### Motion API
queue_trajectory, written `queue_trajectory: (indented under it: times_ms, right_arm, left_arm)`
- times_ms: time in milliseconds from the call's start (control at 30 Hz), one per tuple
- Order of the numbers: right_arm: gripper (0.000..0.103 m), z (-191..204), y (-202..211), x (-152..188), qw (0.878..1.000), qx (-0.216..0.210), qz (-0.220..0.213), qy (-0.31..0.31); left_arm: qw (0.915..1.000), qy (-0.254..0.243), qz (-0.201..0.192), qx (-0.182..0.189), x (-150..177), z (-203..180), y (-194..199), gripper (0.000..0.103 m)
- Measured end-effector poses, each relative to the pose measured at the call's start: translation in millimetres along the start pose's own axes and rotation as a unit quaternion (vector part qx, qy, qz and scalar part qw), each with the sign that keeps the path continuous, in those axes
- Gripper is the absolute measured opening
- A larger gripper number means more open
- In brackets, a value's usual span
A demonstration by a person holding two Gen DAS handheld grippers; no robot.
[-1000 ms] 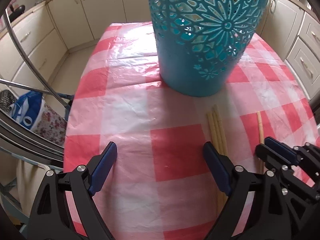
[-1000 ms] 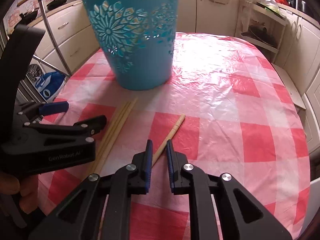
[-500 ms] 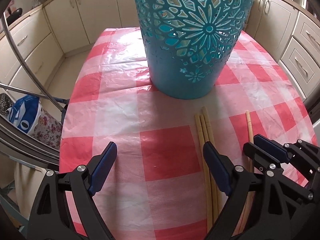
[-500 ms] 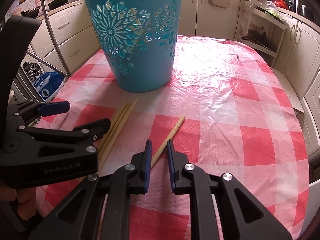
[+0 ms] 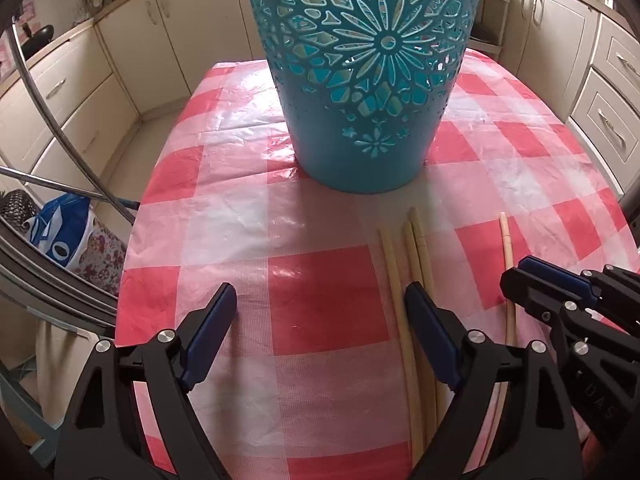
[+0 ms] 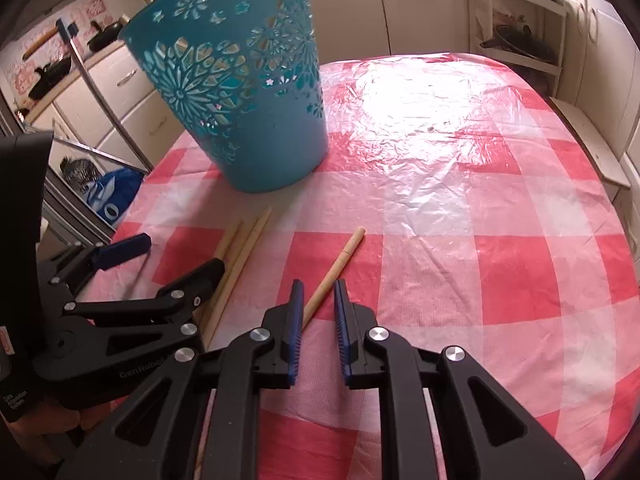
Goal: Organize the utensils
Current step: 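Grasp a stick with the left tool while the right tool grasps another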
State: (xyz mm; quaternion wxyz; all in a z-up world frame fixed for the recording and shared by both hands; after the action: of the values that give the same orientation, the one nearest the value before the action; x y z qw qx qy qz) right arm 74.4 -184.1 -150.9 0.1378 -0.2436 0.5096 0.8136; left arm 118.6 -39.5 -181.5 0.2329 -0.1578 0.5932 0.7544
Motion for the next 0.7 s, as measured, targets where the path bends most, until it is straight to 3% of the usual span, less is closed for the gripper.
queue_trajectory:
  times_ms: [167,267,333,433,533,700]
  right_arm:
    - [0.021,-1.0,-5.5,-7.9,0.999,-0.007,0.028,-0.015]
    - [0.021,-1.2,-8.0,-10.7,0.999,0.015,0.045,0.0]
    - [0.021,0.8,-10.6,-11.8,0.998,0.033,0.054,0.016]
    - [0.021,11.6,-14.9,-11.2,0.992,0.081,0.065,0.078]
    - [0.016,18.3,-17.5,-10.2,0.985,0.098,0.08,0.117]
    - [0.017,13.4,-18.7,-14.6,0.987,0.091,0.089,0.095]
  left_arm:
    - [0.9998,-0.002,-0.006,0.02,0.5,-3.2,6.4,0.061]
    - [0.9994,-0.012,-0.01,0.032,1.3,-5.6,13.8,0.039]
    - [0.9991,-0.014,-0.009,0.04,1.7,-5.3,15.3,0.019]
    - [0.9983,0.004,0.002,0.058,0.7,0.9,13.9,0.014]
    - [0.9974,0.016,0.011,0.069,-1.1,3.9,12.1,0.014]
    - [0.9984,-0.007,-0.003,0.055,0.4,-4.0,14.1,0.017]
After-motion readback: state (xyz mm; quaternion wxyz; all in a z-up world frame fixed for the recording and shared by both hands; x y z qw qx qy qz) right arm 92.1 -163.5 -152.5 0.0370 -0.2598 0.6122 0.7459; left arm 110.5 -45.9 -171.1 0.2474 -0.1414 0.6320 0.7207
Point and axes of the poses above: each gripper's, at about its wrist camera, not at the fingertips, and y roughly against the way its jaws point, z to its left, x to its underside, the point moved 9 cm from there along -y, roughly the way its jaws point, and after that the axes turned 12 degrees about -x, right-handed, at the moved point
